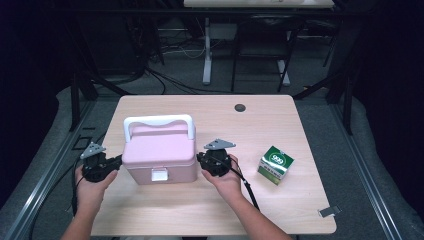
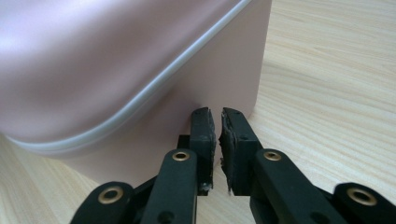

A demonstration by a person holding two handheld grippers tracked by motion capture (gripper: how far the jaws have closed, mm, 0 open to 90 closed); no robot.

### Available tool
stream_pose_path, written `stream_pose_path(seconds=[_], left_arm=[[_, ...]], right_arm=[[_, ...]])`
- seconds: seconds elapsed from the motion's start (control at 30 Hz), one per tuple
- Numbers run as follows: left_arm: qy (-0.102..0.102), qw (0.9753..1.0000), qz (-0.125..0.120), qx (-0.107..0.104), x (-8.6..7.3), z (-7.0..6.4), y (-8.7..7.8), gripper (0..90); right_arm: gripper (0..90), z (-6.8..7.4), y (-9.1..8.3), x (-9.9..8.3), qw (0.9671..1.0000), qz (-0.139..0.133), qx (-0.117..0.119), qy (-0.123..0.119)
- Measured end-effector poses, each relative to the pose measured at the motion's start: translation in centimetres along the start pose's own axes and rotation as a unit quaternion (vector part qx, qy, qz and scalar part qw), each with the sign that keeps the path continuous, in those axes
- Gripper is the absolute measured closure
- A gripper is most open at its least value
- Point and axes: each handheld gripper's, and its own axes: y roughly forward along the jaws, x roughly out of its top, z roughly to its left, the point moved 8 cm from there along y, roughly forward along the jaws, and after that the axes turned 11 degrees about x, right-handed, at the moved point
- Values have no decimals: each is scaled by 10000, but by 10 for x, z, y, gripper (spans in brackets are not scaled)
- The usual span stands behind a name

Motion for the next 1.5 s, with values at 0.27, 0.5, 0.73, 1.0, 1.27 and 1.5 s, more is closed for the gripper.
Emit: stream_pose_path(seconds=[0.27,0.5,0.73,1.0,1.27,1.5], left_arm=[[-38,10000,-3,36,-1,-4,-1,895],[26,10000,16,-51,-2,-13,-2,896],[119,9999,33,-61,-2,-22,-3,898],[111,9997,56,-227,-5,-33,-4,898],[198,9994,78,-271,-6,-45,-5,899],[304,9991,118,-287,-5,-57,-5,899]], right_arm=[[877,4,-3,-1,9999,-41,34,142],[897,0,-9,-3,9997,-89,-54,225],[900,-3,-15,-6,9996,-74,-117,243],[900,-7,-25,-10,9994,-8,-287,198],[900,-8,-37,-16,9994,40,-286,184],[900,-8,-50,-23,9991,138,-355,159]])
